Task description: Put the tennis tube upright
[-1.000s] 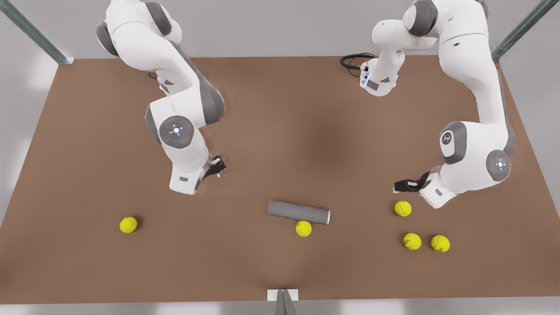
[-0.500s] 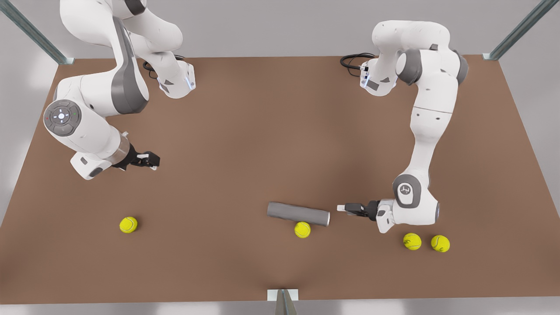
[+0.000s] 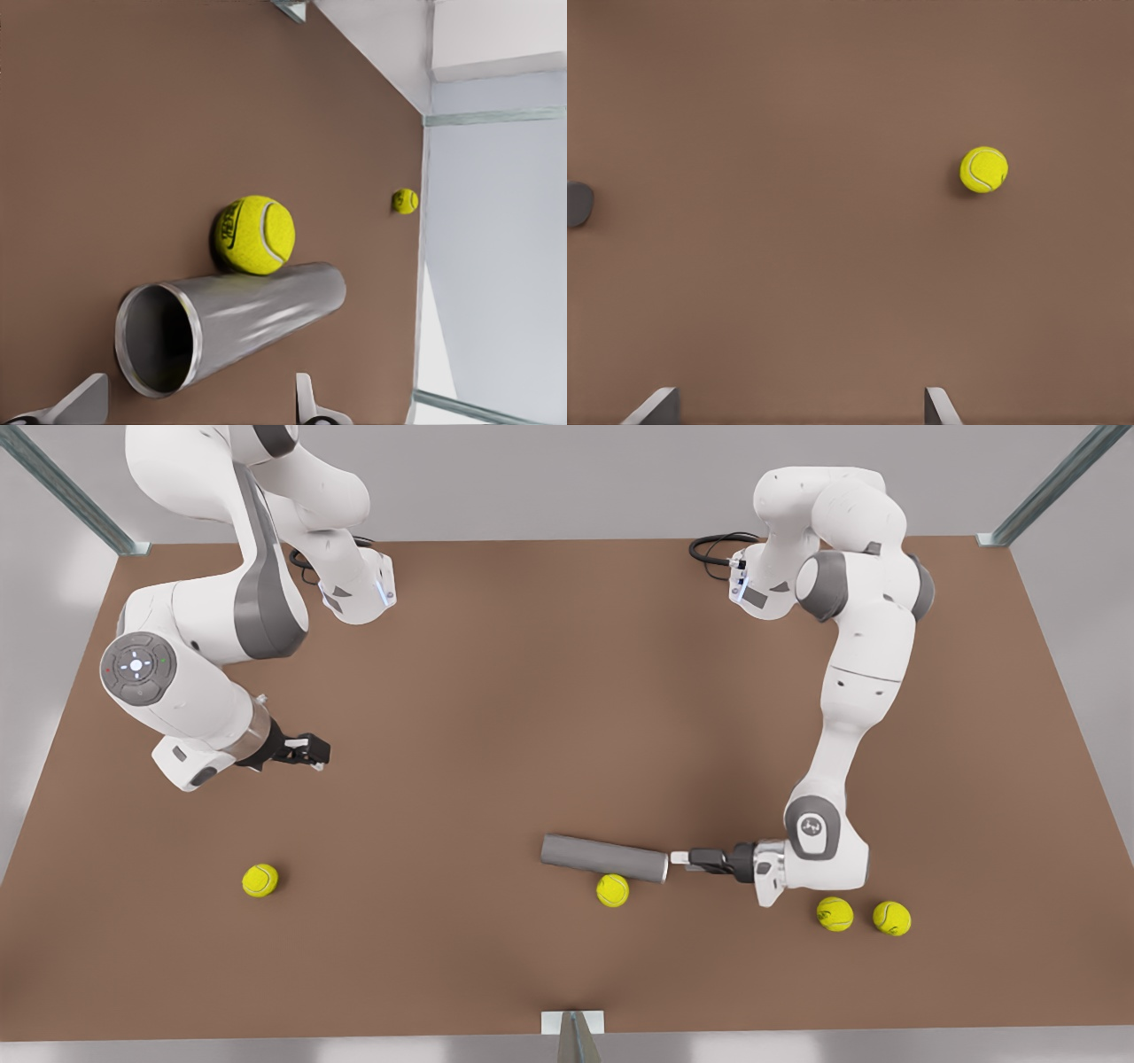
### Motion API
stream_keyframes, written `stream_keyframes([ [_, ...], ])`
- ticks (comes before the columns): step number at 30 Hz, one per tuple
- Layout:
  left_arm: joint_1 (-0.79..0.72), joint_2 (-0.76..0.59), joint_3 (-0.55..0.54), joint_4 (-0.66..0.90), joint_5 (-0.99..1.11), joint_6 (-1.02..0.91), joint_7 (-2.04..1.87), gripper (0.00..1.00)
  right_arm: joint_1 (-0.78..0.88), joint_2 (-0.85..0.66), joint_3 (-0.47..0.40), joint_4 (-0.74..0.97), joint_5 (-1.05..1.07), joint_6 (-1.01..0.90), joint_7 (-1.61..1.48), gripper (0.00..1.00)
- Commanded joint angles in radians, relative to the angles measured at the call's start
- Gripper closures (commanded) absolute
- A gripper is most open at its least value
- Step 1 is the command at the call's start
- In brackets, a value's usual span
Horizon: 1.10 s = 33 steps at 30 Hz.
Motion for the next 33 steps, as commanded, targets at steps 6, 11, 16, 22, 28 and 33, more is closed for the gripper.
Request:
stream_keyframes([
  [6,-0.005,0.041,-0.034,0.035,-0.004,0.003,0.003,0.00,0.001,0.005,0.000,0.000,-0.002,0.000,0.000,0.00],
  [11,-0.011,0.067,-0.042,0.046,-0.042,0.003,0.060,0.00,0.003,0.006,0.000,0.000,-0.002,0.000,0.000,0.00],
  [16,-0.032,0.072,-0.042,0.046,-0.050,0.011,0.063,0.00,0.004,0.006,0.000,0.000,-0.002,0.000,-0.002,0.00],
  [22,-0.054,0.078,-0.042,0.046,-0.063,0.012,0.071,0.00,0.004,0.006,0.000,0.000,-0.003,0.002,-0.002,0.00],
  [28,-0.071,0.081,-0.042,0.046,-0.063,0.011,0.071,0.02,0.006,0.006,0.000,0.000,-0.002,0.002,0.000,0.00],
  [33,-0.071,0.081,-0.042,0.045,-0.063,0.009,0.071,0.26,0.006,0.008,0.000,0.000,-0.003,0.002,0.000,0.00],
])
